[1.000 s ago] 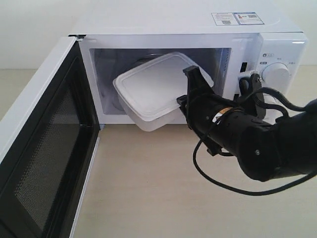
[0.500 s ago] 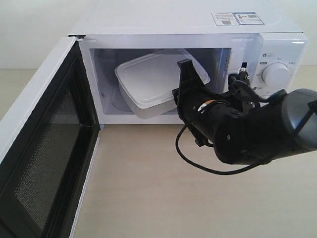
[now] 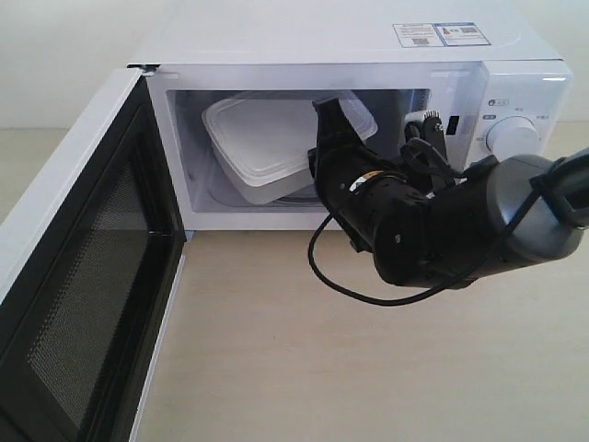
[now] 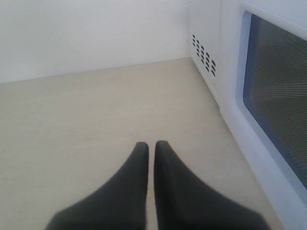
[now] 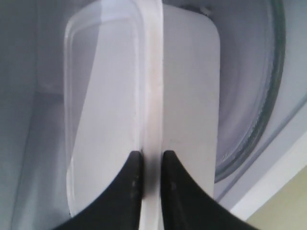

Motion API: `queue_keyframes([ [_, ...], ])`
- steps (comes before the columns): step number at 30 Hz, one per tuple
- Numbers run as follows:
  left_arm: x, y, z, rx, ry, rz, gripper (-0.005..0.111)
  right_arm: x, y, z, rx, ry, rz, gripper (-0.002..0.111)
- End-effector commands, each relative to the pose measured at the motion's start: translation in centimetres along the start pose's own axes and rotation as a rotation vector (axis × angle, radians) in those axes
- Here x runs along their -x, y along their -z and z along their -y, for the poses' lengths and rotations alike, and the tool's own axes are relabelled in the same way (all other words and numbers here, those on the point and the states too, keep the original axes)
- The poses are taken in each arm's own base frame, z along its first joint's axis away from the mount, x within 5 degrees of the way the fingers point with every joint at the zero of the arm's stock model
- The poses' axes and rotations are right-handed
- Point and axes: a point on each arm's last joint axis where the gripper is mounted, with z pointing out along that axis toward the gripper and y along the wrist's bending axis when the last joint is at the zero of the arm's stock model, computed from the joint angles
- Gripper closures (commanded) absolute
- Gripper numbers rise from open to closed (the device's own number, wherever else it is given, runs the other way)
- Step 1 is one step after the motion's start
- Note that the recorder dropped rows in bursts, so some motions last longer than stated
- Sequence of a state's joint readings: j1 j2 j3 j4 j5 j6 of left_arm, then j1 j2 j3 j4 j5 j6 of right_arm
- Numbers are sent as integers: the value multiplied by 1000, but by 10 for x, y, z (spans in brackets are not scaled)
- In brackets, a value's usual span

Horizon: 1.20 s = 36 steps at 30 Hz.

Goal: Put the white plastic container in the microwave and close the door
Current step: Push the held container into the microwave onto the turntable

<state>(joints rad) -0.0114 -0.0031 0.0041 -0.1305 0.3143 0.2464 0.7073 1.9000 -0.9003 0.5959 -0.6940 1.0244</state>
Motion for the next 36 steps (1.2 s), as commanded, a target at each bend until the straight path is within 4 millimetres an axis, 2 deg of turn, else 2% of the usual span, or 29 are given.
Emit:
queue_keyframes([
  [1, 2, 0, 0, 1, 6, 8, 102, 5, -1, -5, 21, 14, 53, 109],
  [12, 2, 0, 0, 2, 6, 10, 102, 4, -1, -5, 27, 24, 49, 109],
  [21, 2, 0, 0, 2, 6, 10, 102, 0, -10, 7, 18, 22, 44, 109],
  [27, 2, 0, 0, 2, 6, 10, 102, -3, -19, -3, 42, 32, 48, 109],
  [36, 2, 0, 0, 2, 6, 10, 102, -2, -19, -1, 16, 25, 58, 109],
])
